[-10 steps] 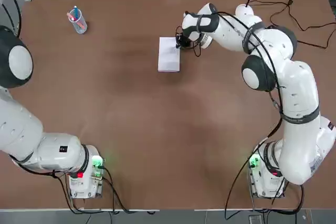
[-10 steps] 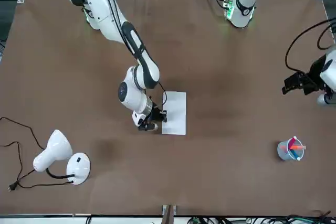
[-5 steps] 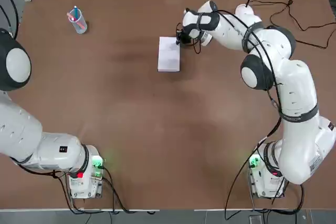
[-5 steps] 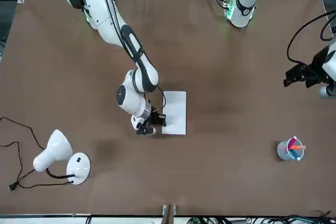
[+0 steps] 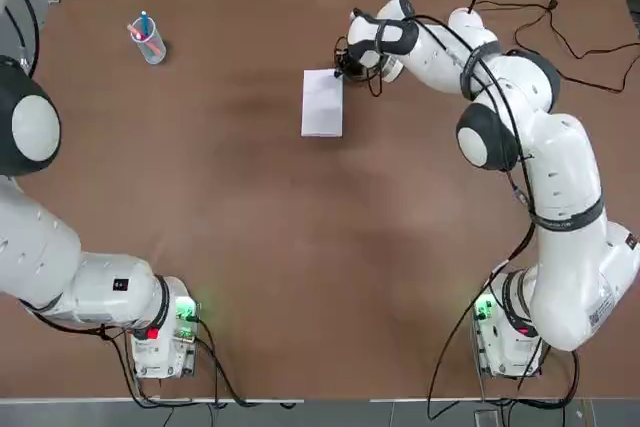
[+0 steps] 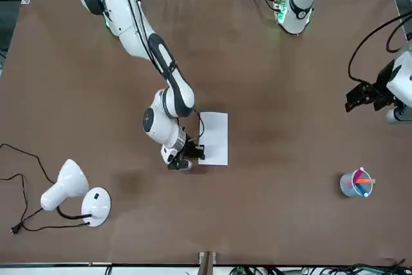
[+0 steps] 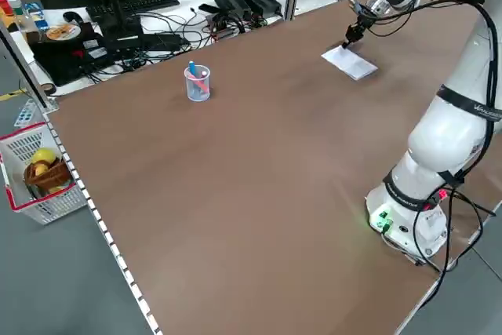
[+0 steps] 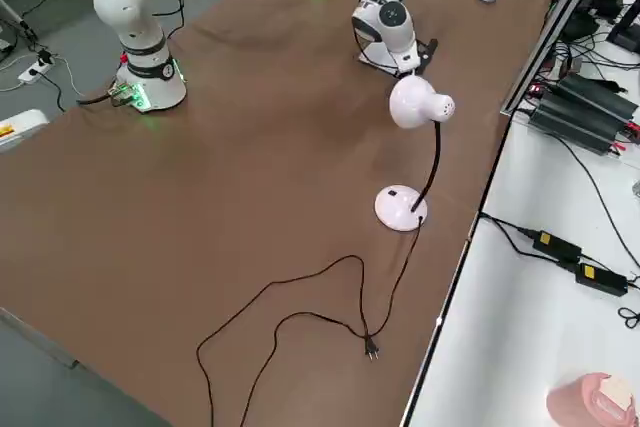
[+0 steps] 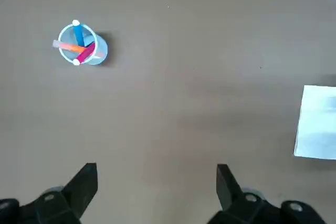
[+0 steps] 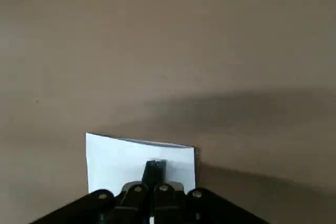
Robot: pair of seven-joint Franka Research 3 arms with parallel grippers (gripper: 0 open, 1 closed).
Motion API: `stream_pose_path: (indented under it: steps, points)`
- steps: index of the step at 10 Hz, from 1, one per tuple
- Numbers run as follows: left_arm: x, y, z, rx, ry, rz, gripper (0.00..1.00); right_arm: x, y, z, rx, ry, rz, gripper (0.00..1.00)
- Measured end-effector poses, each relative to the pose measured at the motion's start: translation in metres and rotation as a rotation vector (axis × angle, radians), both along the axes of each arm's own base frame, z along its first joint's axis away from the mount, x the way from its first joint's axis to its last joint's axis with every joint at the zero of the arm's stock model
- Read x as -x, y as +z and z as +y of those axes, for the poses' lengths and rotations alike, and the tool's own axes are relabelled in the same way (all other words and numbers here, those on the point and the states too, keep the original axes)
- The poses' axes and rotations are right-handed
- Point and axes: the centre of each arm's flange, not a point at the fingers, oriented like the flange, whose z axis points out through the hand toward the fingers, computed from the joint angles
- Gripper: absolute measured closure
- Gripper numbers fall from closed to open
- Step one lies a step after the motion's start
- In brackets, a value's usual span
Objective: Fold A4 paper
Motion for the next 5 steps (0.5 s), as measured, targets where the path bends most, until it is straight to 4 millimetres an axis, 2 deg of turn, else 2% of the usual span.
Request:
stream_pose_path:
  steps: [2,3,5]
  points:
    - [0.004,0.012,0.008,-0.001,-0.004,-0.017,0.00,-0.010,0.014,-0.004,-0.014,0.025,0.016,0.99]
    - [0.006,0.016,0.009,-0.002,-0.011,-0.020,0.00,-0.017,0.030,-0.012,-0.015,0.055,0.036,0.99]
    - [0.008,0.020,0.008,-0.003,-0.023,-0.014,0.00,-0.019,0.094,-0.029,-0.004,0.116,0.035,0.97]
